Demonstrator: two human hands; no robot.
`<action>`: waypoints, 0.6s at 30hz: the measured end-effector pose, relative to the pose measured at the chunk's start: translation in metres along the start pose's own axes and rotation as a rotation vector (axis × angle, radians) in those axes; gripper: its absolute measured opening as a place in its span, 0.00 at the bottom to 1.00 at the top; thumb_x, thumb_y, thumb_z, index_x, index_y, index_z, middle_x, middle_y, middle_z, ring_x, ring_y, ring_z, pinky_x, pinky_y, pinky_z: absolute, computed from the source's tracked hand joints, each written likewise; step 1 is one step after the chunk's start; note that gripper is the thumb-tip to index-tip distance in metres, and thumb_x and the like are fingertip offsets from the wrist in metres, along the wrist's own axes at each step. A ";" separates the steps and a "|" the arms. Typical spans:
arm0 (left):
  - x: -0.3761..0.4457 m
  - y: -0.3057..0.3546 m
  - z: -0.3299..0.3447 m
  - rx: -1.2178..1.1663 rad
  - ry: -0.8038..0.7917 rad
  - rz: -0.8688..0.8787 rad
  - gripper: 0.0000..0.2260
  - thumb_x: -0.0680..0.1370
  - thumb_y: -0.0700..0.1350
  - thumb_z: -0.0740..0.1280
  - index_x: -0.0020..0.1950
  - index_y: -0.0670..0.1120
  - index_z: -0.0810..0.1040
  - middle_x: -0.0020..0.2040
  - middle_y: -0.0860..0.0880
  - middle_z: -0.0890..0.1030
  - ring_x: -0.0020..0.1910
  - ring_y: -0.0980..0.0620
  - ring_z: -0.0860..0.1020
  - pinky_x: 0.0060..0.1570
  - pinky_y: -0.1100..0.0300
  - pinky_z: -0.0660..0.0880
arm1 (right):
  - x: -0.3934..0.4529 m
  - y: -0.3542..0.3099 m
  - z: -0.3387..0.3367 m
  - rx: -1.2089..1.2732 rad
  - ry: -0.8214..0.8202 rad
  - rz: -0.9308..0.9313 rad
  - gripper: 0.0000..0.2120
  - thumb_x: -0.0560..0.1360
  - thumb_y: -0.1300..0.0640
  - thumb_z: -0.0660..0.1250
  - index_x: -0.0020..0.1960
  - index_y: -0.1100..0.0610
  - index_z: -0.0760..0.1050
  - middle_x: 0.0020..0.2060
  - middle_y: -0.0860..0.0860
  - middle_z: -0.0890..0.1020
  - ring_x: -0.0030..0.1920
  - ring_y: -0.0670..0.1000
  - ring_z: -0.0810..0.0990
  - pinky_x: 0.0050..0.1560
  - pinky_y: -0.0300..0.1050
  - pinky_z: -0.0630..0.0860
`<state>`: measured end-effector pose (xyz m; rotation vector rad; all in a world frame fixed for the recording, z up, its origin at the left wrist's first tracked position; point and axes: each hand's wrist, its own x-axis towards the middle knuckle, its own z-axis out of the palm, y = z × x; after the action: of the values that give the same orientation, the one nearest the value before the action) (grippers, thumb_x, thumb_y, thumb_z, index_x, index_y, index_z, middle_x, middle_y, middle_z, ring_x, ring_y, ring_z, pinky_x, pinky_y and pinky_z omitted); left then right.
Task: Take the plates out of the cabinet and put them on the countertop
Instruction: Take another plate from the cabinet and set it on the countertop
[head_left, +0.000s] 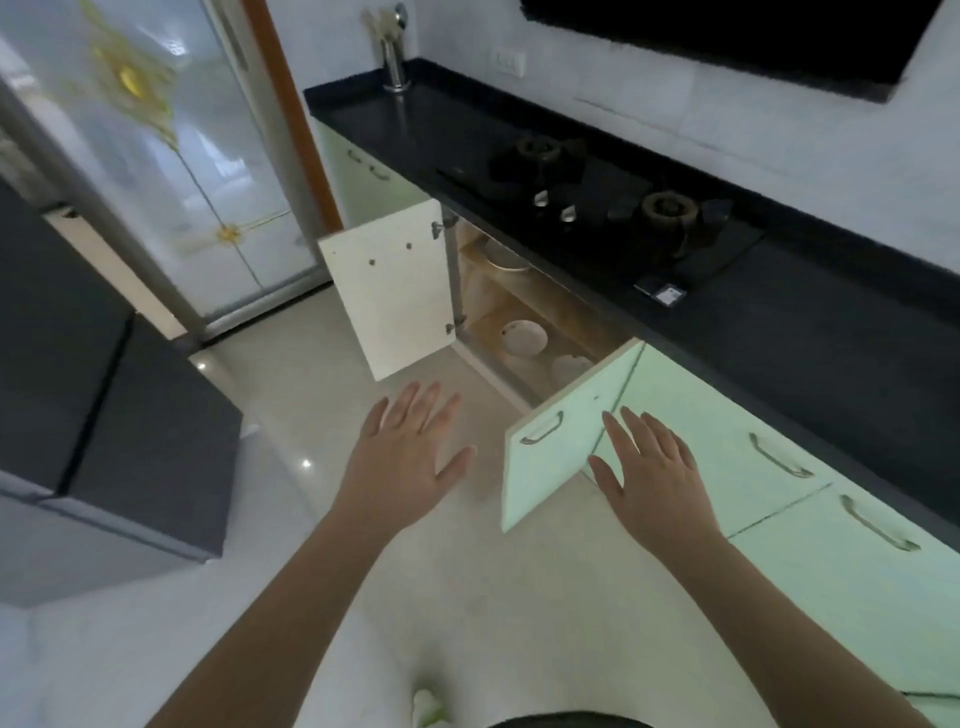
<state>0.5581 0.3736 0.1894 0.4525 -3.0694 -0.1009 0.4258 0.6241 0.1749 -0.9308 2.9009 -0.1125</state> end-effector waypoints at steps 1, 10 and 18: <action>-0.005 -0.022 -0.005 0.006 0.022 -0.016 0.30 0.80 0.64 0.51 0.80 0.53 0.57 0.80 0.49 0.59 0.79 0.47 0.54 0.75 0.47 0.51 | 0.008 -0.024 0.000 0.007 0.012 -0.020 0.32 0.78 0.38 0.44 0.77 0.53 0.60 0.75 0.54 0.65 0.75 0.57 0.62 0.74 0.54 0.58; -0.032 -0.159 -0.019 0.046 0.010 -0.101 0.32 0.79 0.66 0.41 0.80 0.54 0.52 0.81 0.49 0.56 0.80 0.47 0.51 0.77 0.46 0.47 | 0.071 -0.185 -0.004 -0.001 0.028 -0.195 0.28 0.81 0.40 0.49 0.76 0.52 0.59 0.74 0.51 0.66 0.75 0.55 0.62 0.73 0.53 0.58; 0.022 -0.198 0.006 -0.045 -0.008 -0.032 0.31 0.80 0.66 0.43 0.80 0.54 0.55 0.80 0.48 0.58 0.80 0.47 0.53 0.77 0.45 0.52 | 0.132 -0.207 0.000 -0.046 -0.010 -0.197 0.29 0.80 0.38 0.47 0.77 0.50 0.56 0.76 0.50 0.62 0.76 0.54 0.59 0.76 0.55 0.56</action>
<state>0.5939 0.1785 0.1699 0.4998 -3.0611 -0.1719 0.4385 0.3791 0.1861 -1.2202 2.8064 -0.0539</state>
